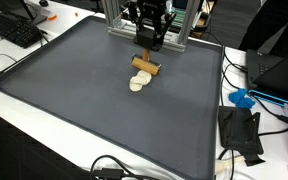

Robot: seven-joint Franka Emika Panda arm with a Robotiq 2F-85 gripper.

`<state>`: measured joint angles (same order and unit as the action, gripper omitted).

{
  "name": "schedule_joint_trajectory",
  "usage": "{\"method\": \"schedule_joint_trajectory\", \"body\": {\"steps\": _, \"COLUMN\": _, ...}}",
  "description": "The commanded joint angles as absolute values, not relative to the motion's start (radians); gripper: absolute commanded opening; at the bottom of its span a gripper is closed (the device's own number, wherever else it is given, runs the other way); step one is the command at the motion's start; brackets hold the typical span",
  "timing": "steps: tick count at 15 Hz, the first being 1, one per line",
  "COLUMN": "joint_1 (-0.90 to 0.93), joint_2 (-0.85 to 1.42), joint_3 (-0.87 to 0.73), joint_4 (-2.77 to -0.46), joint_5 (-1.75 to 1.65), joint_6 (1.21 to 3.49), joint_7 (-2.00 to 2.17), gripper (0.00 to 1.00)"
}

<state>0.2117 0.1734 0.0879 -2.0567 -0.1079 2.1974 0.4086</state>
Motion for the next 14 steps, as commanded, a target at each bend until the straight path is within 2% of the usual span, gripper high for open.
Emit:
{"method": "schedule_joint_trajectory", "body": {"steps": 1, "joint_1": 0.203, "joint_2": 0.161, "joint_3": 0.084, "joint_4": -2.08, "joint_5": -0.095, "joint_6": 2.221, "joint_7": 0.527, "gripper": 0.29}}
{"method": "schedule_joint_trajectory", "body": {"steps": 14, "joint_1": 0.216, "joint_2": 0.188, "joint_3": 0.085, "joint_4": -2.044, "joint_5": -0.13, "joint_6": 2.356, "joint_7": 0.705, "gripper": 0.29}}
